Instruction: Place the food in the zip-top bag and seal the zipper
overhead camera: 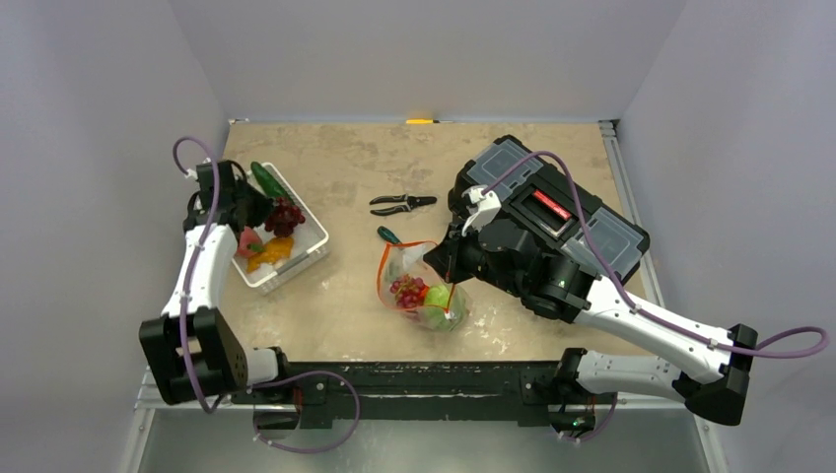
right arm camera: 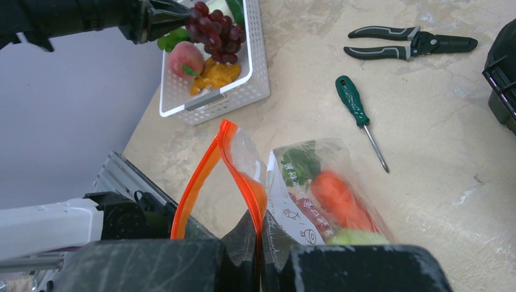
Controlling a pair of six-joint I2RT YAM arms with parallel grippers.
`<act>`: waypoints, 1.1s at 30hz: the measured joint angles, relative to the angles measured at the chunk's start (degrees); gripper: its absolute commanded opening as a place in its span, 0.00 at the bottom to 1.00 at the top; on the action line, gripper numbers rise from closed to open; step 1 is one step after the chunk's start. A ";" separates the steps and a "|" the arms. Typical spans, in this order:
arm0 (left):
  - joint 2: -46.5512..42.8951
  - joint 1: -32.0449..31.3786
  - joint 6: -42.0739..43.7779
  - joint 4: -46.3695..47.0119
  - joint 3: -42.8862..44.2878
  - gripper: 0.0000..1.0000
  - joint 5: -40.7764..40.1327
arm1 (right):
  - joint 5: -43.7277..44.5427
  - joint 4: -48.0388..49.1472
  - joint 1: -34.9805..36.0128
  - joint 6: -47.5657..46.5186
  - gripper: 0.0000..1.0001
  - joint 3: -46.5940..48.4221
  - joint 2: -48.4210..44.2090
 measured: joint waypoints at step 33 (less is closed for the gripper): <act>-28.68 -40.30 16.48 47.54 -8.81 0.00 67.41 | 0.39 0.59 0.00 0.07 0.00 -0.02 -0.13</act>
